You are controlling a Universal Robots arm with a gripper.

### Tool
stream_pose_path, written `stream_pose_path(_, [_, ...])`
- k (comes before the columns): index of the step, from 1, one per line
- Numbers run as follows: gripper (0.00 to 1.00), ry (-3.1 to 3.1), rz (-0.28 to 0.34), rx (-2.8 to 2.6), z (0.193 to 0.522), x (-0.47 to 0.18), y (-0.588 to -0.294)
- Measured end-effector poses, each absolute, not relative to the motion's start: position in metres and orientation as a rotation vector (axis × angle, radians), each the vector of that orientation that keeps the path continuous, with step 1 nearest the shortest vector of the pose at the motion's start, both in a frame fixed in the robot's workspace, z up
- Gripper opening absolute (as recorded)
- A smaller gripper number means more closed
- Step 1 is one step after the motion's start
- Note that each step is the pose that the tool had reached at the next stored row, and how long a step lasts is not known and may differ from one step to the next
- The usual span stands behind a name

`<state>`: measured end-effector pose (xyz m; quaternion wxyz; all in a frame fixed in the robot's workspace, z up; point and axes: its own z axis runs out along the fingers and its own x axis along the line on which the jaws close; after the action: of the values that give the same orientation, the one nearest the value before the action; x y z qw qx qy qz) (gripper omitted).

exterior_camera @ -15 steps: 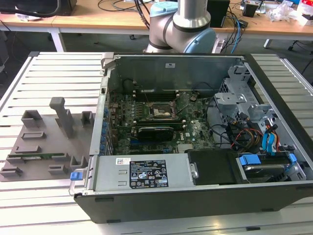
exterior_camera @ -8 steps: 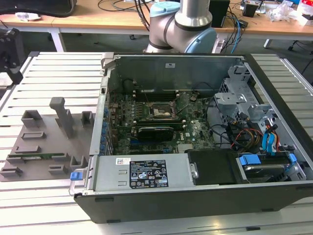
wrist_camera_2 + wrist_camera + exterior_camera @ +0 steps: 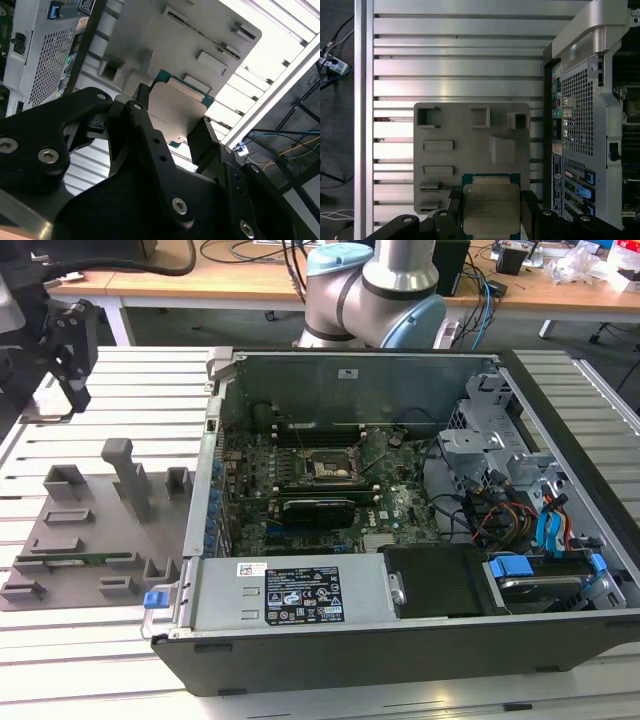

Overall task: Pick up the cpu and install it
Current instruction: 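Pick up the cpu and move it towards the insertion slot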

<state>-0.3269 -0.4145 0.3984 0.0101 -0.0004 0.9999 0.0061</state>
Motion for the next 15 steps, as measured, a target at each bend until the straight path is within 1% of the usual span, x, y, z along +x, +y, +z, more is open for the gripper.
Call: stream_pose_path(15, [0.55, 3.121, 0.010, -0.001, 0.398, -0.260, -0.414])
